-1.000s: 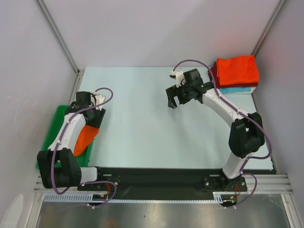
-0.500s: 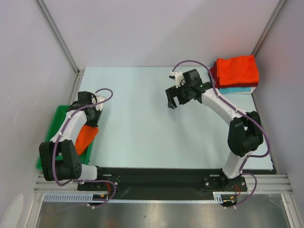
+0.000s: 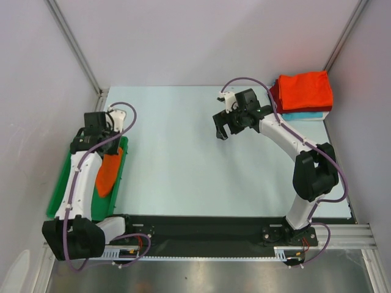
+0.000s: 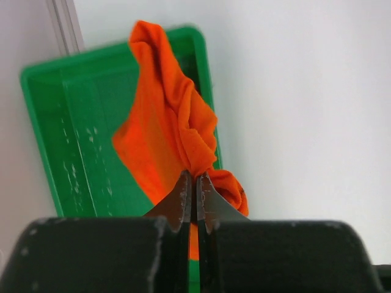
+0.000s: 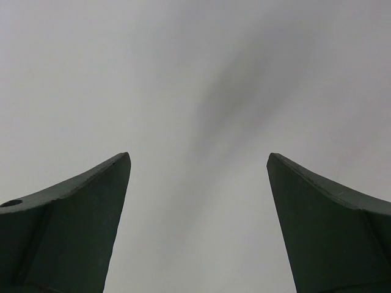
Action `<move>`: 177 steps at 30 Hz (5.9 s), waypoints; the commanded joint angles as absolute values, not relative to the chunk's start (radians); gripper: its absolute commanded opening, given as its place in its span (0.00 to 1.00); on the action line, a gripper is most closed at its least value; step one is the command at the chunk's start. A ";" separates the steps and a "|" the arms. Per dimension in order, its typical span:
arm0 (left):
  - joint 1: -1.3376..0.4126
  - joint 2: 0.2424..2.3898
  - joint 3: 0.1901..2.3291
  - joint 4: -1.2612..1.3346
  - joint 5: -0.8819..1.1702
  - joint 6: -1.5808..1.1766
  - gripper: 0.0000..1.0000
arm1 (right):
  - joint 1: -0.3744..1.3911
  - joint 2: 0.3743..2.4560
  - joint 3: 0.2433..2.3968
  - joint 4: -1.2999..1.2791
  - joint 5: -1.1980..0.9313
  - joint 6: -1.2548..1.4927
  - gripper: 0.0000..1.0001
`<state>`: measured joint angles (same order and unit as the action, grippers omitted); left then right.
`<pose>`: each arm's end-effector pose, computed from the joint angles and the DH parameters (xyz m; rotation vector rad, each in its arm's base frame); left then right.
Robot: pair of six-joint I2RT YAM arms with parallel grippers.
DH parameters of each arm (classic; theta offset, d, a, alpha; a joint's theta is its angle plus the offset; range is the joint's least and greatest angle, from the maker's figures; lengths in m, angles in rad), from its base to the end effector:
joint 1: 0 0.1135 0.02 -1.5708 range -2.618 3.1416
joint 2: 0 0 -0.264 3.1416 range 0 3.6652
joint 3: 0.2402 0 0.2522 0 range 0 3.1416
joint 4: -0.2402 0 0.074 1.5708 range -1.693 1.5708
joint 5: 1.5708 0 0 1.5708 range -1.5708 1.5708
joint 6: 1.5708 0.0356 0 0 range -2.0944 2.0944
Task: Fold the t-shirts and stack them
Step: Grab the tshirt from the pile, then move the tshirt to the center of the board, then flatten the tshirt out
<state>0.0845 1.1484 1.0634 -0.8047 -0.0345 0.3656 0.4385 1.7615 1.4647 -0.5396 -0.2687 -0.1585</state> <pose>0.2290 0.0206 0.3082 0.3317 2.4524 0.2373 0.3531 0.1760 0.2780 -0.8297 2.2698 0.4526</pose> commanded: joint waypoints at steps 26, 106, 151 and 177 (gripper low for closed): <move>-0.540 1.589 1.905 -0.870 0.229 0.420 0.01 | 0.155 1.480 1.464 -0.555 -0.388 -0.181 0.88; -0.380 1.500 1.505 -0.643 0.012 0.304 0.96 | 0.515 1.482 1.345 -0.347 -0.399 -1.164 0.00; -0.819 1.909 1.652 -0.649 0.319 0.288 0.63 | 0.258 1.723 1.623 -0.199 -0.051 -0.891 0.00; -0.874 2.365 1.971 -0.692 0.282 0.261 0.00 | 0.152 1.752 1.647 -0.218 -0.063 -0.821 0.00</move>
<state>-0.8726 2.3604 1.9568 -0.6701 0.2886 0.2394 0.1600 1.7592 1.5974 -0.2375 -0.0608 -0.8524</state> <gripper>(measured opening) 0.132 0.032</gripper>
